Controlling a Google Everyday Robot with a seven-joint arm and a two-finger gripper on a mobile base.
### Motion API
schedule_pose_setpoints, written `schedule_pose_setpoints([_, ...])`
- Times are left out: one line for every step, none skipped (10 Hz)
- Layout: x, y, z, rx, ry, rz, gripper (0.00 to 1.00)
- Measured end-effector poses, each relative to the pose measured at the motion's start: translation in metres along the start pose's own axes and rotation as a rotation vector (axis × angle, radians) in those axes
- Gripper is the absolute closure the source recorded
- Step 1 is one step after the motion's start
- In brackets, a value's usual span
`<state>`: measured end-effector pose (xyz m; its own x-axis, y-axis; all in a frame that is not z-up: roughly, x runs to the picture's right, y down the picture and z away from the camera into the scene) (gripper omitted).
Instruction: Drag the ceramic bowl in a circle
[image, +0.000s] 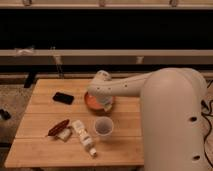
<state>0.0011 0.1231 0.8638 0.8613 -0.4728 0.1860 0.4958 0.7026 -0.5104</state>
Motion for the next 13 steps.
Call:
schedule_pose_setpoints([-0.015,-0.002,-0.003,0.005,-0.011,-0.046,1.0])
schedule_pose_setpoints([-0.026,-0.008,-0.005,0.012,-0.019,-0.078,1.0])
schedule_pose_setpoints([-0.046,-0.021,-0.009,0.026,-0.031,-0.126,1.0])
schedule_pose_setpoints([-0.061,-0.033,-0.013,0.04,-0.039,-0.164,1.0])
schedule_pose_setpoints([-0.077,-0.047,-0.016,0.052,-0.046,-0.206,1.0])
schedule_pose_setpoints([-0.086,-0.057,-0.019,0.059,-0.049,-0.233,1.0])
schedule_pose_setpoints([-0.1,-0.072,-0.02,0.058,-0.058,-0.27,1.0])
schedule_pose_setpoints([-0.102,-0.08,-0.018,0.05,-0.059,-0.278,1.0])
schedule_pose_setpoints([-0.098,-0.086,-0.015,0.04,-0.055,-0.275,1.0])
schedule_pose_setpoints([-0.09,-0.091,-0.011,0.027,-0.053,-0.259,1.0])
schedule_pose_setpoints([-0.073,-0.095,-0.007,0.009,-0.041,-0.228,1.0])
schedule_pose_setpoints([-0.062,-0.093,-0.005,-0.004,-0.034,-0.206,1.0])
schedule_pose_setpoints([-0.047,-0.084,-0.002,-0.024,-0.025,-0.172,1.0])
